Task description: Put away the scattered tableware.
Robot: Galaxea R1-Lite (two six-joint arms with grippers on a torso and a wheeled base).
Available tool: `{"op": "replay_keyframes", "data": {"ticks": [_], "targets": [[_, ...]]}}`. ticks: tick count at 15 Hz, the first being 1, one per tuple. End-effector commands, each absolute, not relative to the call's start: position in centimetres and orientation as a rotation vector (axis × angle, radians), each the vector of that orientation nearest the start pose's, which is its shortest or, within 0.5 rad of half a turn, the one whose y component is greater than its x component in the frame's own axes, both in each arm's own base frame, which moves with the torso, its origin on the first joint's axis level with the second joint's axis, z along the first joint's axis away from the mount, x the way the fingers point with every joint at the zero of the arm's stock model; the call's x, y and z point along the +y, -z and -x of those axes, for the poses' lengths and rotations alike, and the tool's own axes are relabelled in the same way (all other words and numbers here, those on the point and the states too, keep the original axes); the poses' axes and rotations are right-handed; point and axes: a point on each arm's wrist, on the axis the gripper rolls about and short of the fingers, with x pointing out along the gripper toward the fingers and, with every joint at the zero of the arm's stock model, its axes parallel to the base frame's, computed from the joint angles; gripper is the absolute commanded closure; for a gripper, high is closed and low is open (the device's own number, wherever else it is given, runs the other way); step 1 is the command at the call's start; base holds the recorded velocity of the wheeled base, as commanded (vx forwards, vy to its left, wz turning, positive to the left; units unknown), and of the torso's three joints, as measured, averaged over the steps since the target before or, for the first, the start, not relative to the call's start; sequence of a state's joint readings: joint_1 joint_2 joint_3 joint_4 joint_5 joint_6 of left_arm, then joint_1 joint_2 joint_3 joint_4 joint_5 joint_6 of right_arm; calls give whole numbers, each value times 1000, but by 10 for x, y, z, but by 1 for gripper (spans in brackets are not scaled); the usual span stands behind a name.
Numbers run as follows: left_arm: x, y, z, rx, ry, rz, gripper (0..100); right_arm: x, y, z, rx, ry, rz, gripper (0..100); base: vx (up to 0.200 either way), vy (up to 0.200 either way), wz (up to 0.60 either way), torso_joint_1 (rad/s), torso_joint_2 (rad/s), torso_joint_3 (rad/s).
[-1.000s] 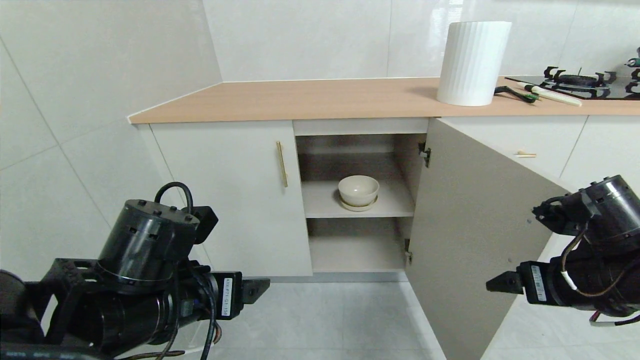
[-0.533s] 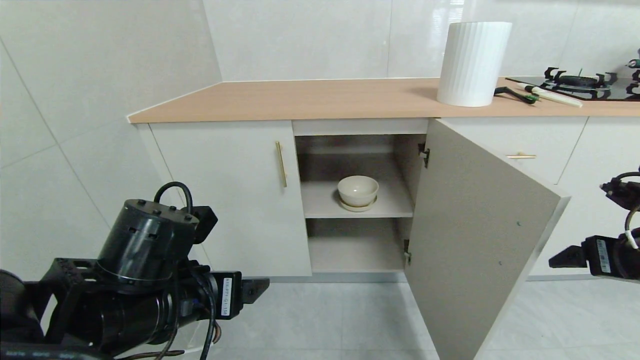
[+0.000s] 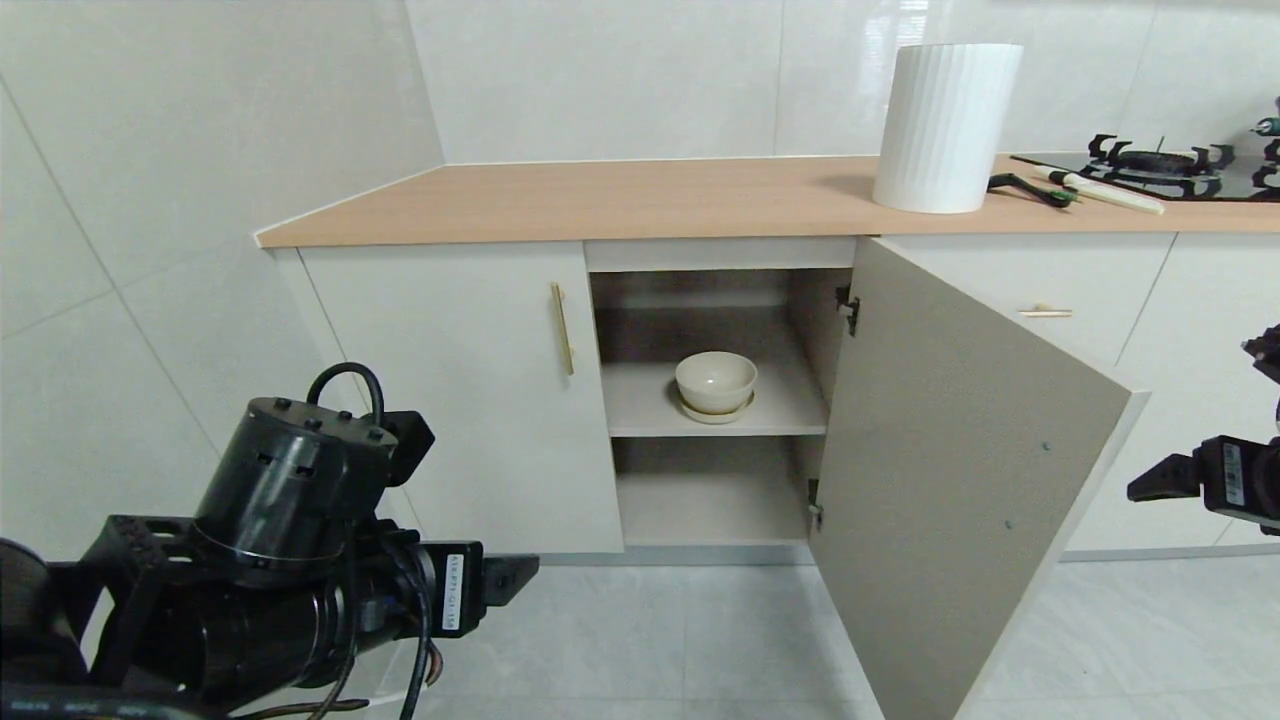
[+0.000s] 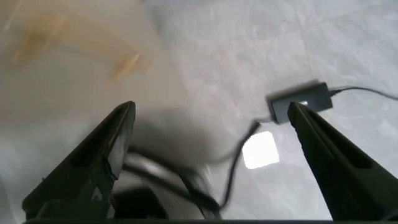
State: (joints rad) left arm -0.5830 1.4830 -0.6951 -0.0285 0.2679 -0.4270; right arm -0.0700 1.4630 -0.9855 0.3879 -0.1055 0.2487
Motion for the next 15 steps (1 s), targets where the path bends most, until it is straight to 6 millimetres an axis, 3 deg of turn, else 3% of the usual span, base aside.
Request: {"op": "replay_keyframes", "data": {"ticks": [1,2,4,9,12,15], "targets": [[-118,-158,-191,739,144,93,0,-24,-187,-246,872,319,-248,0,0,0,0,0,0,0],[-118,-158,-191,739,143,93,0,-24,-186,-248,872,321,-252,0,0,0,0,0,0,0],[-118,-158,-191,739,143,94,0,-13,-165,-269,864,316,-309,0,0,0,0,0,0,0],[-118,-160,-191,731,144,98,0,10,-150,-279,839,253,-328,0,0,0,0,0,0,0],[-114,-164,-193,718,136,114,0,62,-145,-275,877,103,-298,0,0,0,0,0,0,0],[-112,-169,-190,700,146,122,0,117,-135,-290,876,-54,-234,0,0,0,0,0,0,0]]}}
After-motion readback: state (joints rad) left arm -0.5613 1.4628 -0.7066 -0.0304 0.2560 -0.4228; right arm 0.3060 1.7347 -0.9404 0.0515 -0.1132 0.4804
